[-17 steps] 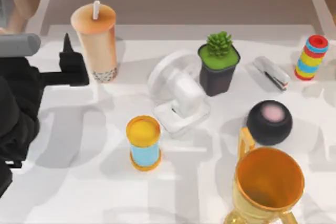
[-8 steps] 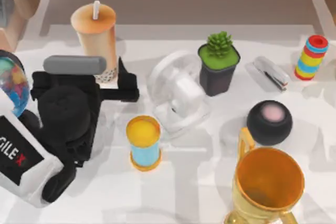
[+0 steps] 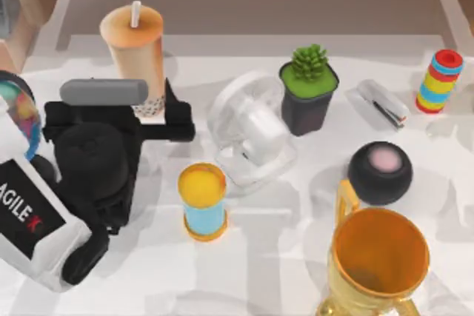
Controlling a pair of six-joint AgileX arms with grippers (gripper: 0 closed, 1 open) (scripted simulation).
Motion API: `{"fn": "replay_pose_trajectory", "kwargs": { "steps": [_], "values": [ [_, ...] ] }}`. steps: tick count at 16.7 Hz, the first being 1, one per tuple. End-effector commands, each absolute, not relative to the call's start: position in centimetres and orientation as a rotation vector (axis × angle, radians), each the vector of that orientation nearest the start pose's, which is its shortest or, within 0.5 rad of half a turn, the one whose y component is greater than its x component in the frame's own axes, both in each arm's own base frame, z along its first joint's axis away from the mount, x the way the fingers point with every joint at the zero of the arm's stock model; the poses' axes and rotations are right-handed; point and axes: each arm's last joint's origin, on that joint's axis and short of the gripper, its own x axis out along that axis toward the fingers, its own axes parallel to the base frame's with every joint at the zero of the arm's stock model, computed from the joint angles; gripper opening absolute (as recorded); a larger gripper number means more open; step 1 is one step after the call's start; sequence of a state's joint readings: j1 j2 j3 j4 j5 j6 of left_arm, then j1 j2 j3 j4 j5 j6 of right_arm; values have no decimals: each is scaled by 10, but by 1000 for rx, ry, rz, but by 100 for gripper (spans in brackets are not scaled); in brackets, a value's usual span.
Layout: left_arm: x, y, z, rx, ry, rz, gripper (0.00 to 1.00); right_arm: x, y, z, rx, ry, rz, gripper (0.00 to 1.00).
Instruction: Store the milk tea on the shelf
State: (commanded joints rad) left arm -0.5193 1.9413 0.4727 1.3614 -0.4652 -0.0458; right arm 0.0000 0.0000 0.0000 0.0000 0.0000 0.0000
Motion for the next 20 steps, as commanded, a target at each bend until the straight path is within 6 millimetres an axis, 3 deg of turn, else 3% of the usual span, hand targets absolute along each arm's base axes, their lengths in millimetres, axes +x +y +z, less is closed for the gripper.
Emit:
{"fn": "replay_pose_trajectory", "kwargs": {
  "steps": [10,16,20],
  "values": [
    [342,-136,91,-9,99,-27,100,106,-1,160,0,0,0,100],
    [348,-137,89,-9,99,-27,100,106,-1,160,0,0,0,100],
    [348,-137,89,-9,99,-27,70,106,-1,160,0,0,0,100]
  ]
}}
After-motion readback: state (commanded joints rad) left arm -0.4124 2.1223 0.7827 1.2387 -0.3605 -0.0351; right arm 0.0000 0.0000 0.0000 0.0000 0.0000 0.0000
